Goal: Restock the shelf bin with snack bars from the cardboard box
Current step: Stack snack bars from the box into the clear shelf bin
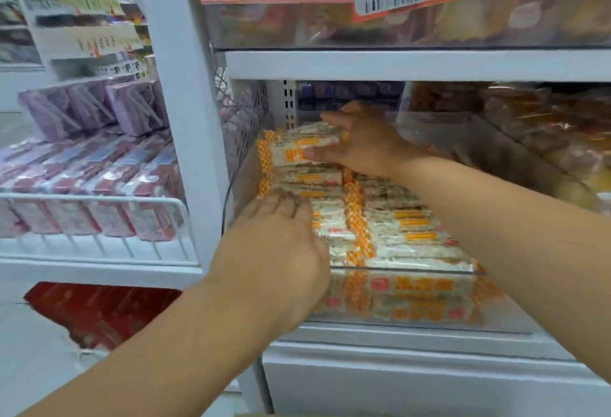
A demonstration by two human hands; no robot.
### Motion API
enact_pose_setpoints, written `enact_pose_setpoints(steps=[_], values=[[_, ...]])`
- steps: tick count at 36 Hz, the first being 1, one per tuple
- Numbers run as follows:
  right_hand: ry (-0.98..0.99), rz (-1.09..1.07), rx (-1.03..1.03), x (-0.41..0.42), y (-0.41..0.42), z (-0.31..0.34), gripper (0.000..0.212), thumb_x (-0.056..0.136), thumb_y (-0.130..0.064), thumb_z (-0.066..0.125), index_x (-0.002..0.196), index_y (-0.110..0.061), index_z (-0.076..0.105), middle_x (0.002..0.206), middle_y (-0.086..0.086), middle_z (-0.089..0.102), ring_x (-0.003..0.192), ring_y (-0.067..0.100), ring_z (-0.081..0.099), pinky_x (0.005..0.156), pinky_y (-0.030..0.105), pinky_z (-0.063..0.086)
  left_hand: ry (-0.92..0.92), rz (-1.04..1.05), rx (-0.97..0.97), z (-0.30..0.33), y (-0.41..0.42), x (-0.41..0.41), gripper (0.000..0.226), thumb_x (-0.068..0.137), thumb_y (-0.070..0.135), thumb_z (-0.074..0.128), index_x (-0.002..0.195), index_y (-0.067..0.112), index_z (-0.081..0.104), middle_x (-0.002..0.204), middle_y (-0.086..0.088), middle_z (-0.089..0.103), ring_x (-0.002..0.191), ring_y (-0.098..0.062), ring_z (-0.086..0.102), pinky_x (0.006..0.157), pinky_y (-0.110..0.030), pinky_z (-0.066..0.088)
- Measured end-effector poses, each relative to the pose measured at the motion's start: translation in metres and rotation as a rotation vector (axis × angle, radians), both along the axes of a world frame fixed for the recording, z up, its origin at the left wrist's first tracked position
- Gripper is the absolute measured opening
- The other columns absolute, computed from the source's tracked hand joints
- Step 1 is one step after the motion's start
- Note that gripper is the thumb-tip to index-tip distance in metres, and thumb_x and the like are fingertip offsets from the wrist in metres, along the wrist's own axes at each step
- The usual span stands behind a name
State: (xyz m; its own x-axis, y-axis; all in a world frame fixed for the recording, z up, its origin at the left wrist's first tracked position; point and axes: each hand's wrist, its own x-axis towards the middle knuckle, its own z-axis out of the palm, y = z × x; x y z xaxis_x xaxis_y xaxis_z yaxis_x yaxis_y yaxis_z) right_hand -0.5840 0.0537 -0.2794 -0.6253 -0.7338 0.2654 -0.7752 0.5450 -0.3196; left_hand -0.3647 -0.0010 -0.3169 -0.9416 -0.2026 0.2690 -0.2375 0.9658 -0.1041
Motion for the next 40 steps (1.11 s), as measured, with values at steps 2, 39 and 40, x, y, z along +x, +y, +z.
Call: enact_pose_setpoints(steps=[2, 39, 40], values=[[0.033, 0.019, 0.036, 0.0, 0.001, -0.003, 0.092, 0.082, -0.077, 0.056, 0.155, -0.026, 0.034, 0.155, 0.011, 0.028, 0.147, 0.033, 0.02, 0.118, 0.049, 0.028, 0.025, -0.015, 0.036, 0.0, -0.001, -0.001, 0.09, 0.079, 0.04, -0.008, 0.151, 0.009, 0.036, 0.158, -0.009, 0.037, 0.148, -0.022, 0.027, 0.122, -0.032, 0.019], [-0.112, 0.083, -0.31, 0.0, -0.035, -0.017, 0.062, 0.076, -0.051, 0.083, 0.126, -0.016, 0.07, 0.132, -0.002, 0.066, 0.12, 0.01, 0.06, 0.099, 0.019, 0.042, 0.054, 0.05, 0.116, 0.002, 0.009, 0.003, 0.078, 0.084, 0.039, 0.003, 0.136, 0.014, 0.054, 0.144, -0.005, 0.056, 0.128, -0.02, 0.055, 0.101, -0.033, 0.046], [-0.098, 0.097, -0.278, 0.0, -0.036, -0.016, 0.062, 0.079, -0.051, 0.08, 0.128, -0.016, 0.068, 0.134, -0.001, 0.065, 0.121, 0.012, 0.059, 0.101, 0.021, 0.041, 0.05, 0.05, 0.11, 0.004, 0.009, 0.003, 0.081, 0.082, 0.039, -0.001, 0.139, 0.015, 0.05, 0.148, -0.003, 0.051, 0.132, -0.019, 0.051, 0.104, -0.032, 0.043]])
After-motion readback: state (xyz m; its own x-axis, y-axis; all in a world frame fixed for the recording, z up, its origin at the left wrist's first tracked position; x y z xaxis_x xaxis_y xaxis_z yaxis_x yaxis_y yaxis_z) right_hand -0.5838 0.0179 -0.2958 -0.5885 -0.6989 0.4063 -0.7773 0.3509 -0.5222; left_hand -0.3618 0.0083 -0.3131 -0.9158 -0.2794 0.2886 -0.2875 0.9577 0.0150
